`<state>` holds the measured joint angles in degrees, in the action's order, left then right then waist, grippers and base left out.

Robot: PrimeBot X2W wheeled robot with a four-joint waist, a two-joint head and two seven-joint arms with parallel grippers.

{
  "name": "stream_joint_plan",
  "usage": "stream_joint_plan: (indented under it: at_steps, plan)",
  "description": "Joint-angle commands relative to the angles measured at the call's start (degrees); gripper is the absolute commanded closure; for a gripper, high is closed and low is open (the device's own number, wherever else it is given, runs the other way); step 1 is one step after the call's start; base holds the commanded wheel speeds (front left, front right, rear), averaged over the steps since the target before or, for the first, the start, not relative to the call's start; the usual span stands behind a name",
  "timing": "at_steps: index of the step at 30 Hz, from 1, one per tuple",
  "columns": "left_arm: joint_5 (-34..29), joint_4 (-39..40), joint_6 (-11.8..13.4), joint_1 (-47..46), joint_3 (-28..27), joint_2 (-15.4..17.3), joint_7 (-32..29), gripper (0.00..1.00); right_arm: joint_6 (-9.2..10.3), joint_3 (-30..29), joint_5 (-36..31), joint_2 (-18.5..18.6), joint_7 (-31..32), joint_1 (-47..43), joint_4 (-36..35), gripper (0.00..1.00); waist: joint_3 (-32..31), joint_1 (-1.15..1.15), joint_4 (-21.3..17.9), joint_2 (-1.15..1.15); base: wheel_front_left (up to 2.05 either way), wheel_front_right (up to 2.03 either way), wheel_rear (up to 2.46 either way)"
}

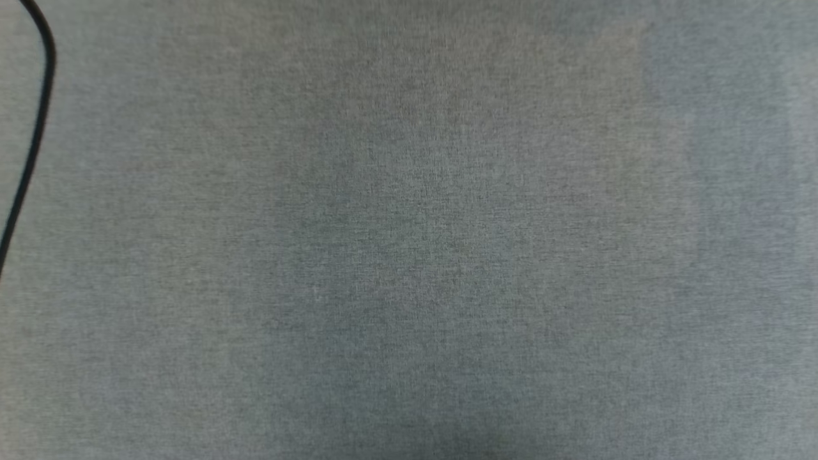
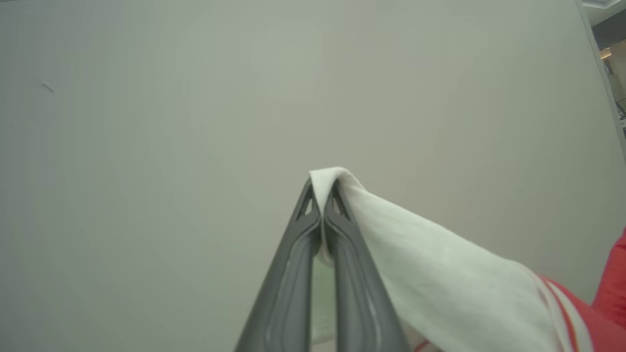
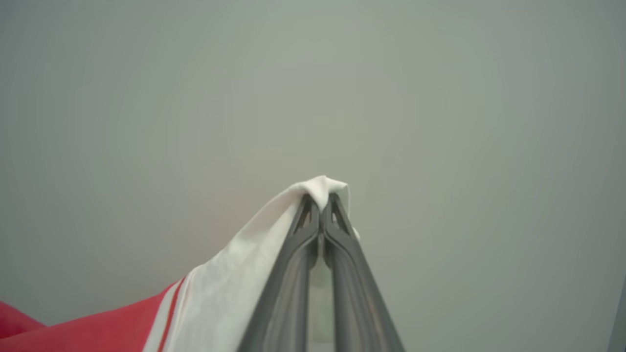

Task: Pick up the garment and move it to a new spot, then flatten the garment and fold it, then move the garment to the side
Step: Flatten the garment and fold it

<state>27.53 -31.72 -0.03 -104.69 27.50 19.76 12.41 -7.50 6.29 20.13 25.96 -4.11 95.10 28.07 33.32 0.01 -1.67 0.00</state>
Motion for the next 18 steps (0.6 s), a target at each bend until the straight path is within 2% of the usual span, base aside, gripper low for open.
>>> stream_joint_plan:
  at_steps: [1,5,10,14,18]
  plan:
    - [-0.4,-1.6,-0.3,-1.7,-0.2,-0.3,0.6,1.00,0.01,0.3,-0.4,-0.5,-1.3,2.2,2.0,1.00,4.8,-0.01,-0.6,0.00,0.00,0.00,0.00]
    - [-0.1,-5.3,-1.0,-3.0,-1.0,-0.5,1.7,1.00,0.01,2.1,-0.9,-1.9,-4.2,5.0,7.3,1.00,6.2,-0.01,-1.0,0.00,0.00,0.00,0.00]
    - [-0.6,-6.4,-2.3,0.7,-1.8,0.1,2.5,1.00,0.01,5.2,0.4,-3.7,-7.4,3.1,11.8,1.00,6.8,-0.01,-1.1,0.00,0.00,0.00,0.00]
    - [-1.8,-2.3,-2.3,7.6,-4.5,0.6,2.6,1.00,0.01,7.6,1.8,-5.3,-9.5,-1.4,13.4,1.00,5.8,-0.01,-1.2,0.00,0.00,0.00,0.00]
    - [-3.1,3.2,-2.2,17.3,-8.1,1.4,2.6,1.00,0.01,9.4,2.9,-5.9,-10.6,-8.1,11.9,1.00,3.6,-0.01,-1.1,0.00,0.00,0.00,0.00]
